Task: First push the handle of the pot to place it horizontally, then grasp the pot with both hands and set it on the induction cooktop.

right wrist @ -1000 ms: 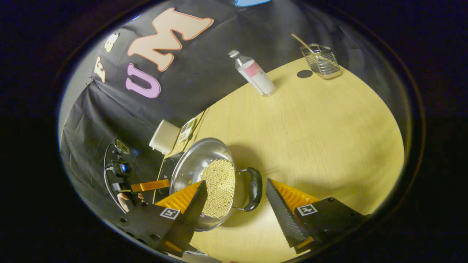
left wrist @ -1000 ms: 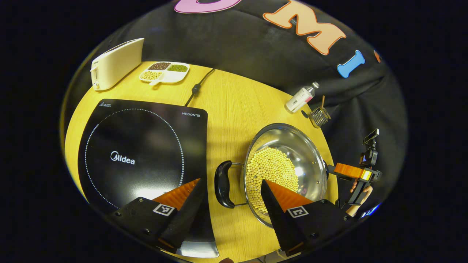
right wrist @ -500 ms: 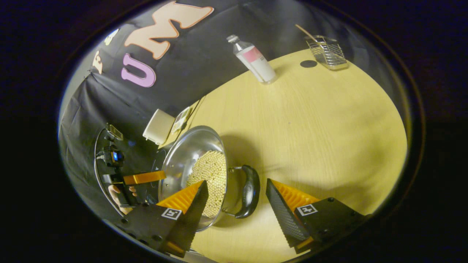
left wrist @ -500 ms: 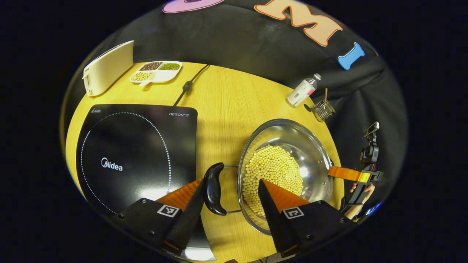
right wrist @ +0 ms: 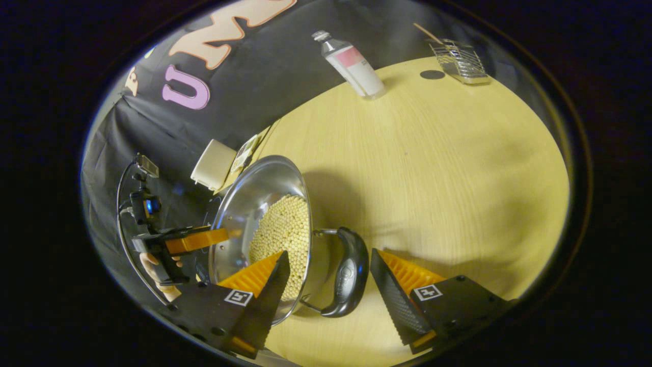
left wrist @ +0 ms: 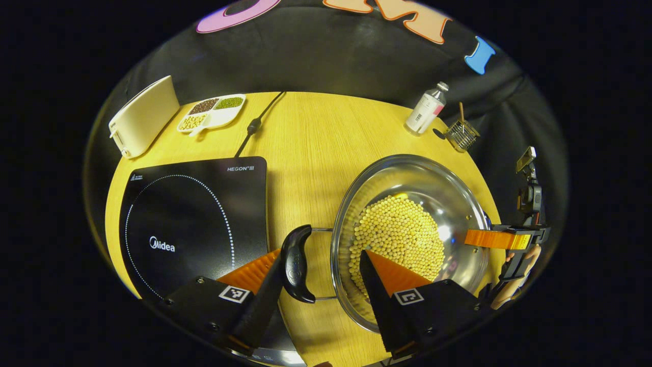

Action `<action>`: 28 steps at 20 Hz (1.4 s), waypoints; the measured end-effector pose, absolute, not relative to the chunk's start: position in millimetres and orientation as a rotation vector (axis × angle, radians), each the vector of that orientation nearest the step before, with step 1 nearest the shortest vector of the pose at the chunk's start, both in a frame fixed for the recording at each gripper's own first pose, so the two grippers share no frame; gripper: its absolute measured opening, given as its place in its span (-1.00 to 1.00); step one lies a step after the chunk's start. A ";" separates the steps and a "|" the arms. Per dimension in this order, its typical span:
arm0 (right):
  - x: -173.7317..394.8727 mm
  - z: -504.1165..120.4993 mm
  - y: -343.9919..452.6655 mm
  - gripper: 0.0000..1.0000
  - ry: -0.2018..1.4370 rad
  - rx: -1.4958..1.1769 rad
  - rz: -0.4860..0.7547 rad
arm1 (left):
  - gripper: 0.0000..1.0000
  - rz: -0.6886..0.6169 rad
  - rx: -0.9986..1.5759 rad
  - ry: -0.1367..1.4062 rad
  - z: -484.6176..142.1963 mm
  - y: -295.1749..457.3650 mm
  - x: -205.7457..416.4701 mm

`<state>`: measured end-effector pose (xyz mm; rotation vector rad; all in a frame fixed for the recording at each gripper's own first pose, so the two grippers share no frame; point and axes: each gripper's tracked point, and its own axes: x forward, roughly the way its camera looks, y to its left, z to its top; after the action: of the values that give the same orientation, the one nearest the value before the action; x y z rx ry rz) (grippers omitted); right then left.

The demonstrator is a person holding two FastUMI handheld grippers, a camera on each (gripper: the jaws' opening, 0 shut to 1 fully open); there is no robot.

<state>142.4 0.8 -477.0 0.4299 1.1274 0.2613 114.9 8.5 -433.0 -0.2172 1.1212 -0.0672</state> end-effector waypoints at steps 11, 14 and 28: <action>138.6 -488.4 -2.5 0.15 1.139 0.423 0.263 | 0.32 -0.074 -0.279 1.174 -455.5 -0.8 115.0; 139.3 -491.5 -0.8 0.19 1.154 0.472 0.262 | 0.31 -0.088 -0.294 1.166 -456.0 -2.3 115.8; 130.7 -469.8 -1.1 0.12 1.102 0.532 0.245 | 0.10 -0.103 -0.495 1.155 -444.9 -11.7 104.7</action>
<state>130.7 -1.1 -469.8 0.5320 1.1024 0.2445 104.7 -11.7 -444.9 -0.4955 1.1546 -0.1032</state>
